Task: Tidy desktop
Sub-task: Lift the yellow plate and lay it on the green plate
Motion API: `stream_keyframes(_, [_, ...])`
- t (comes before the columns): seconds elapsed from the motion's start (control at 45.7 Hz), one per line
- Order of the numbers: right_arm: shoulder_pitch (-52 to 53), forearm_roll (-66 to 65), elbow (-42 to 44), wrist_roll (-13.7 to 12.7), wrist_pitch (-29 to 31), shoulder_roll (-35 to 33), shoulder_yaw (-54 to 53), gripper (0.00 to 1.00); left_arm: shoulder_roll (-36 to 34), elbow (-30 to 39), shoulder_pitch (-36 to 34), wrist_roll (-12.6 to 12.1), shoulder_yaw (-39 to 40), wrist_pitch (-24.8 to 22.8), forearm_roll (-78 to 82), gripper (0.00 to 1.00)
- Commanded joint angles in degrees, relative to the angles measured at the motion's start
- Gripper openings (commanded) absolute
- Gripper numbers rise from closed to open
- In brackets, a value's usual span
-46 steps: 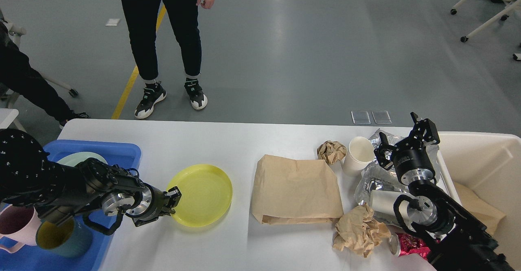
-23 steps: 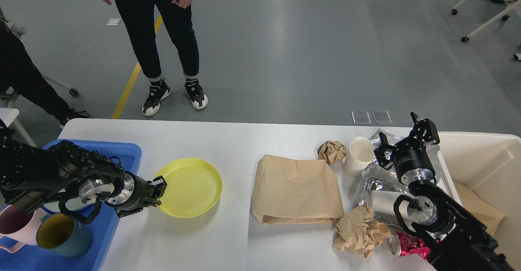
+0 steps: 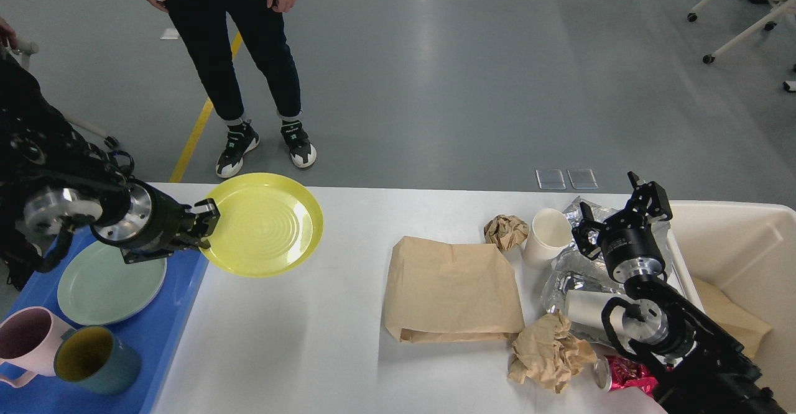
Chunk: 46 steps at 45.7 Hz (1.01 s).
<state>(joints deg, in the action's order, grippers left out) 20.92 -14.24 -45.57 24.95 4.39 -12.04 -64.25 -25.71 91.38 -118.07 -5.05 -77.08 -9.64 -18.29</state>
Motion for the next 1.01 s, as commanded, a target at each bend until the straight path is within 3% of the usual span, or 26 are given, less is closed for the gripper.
stream_keyframes(0.0, [-0.1, 0.0, 0.0, 0.0, 0.0, 0.0, 0.0, 1.00, 0.7, 3.4, -10.5, -0.2, -3.7, -6.5, -0.1, 0.00])
stream_keyframes(0.066, [0.0, 0.0, 0.0, 0.0, 0.0, 0.0, 0.0, 1.00, 0.7, 4.0, -14.6, -0.1, -4.4, -11.3, -0.3, 0.00])
stream_keyframes(0.153, [0.0, 0.0, 0.0, 0.0, 0.0, 0.0, 0.0, 1.00, 0.7, 3.9, -15.7, -0.1, -4.5, -12.6, -0.3, 0.00])
stream_keyframes(0.328, [-0.1, 0.0, -0.1, -0.1, 0.0, 0.0, 0.0, 1.00, 0.0, 2.1, -14.2, 0.0, -4.8, -13.5, -0.3, 0.00])
stream_keyframes(0.459, [-0.1, 0.0, -0.1, 0.0, 0.0, 0.0, 0.0, 1.00, -3.0, -4.8, -11.2, 0.5, -7.7, -20.1, -0.3, 0.00])
stream_keyframes(0.591, [-0.1, 0.0, -0.1, 0.0, 0.0, 0.0, 0.0, 1.00, -8.6, -17.9, -2.3, 0.3, -8.2, -23.7, 0.0, 0.00])
stream_keyframes(0.766, [-0.1, 0.0, -0.1, 0.0, 0.0, 0.0, 0.0, 1.00, -13.5, -32.4, 9.6, -0.2, -6.9, -23.9, 0.2, 0.00])
stream_keyframes(0.984, [0.0, 0.0, -0.1, 0.0, 0.0, 0.0, 0.0, 1.00, -14.5, -46.5, 29.3, -0.7, 4.1, -21.3, 1.3, 0.00])
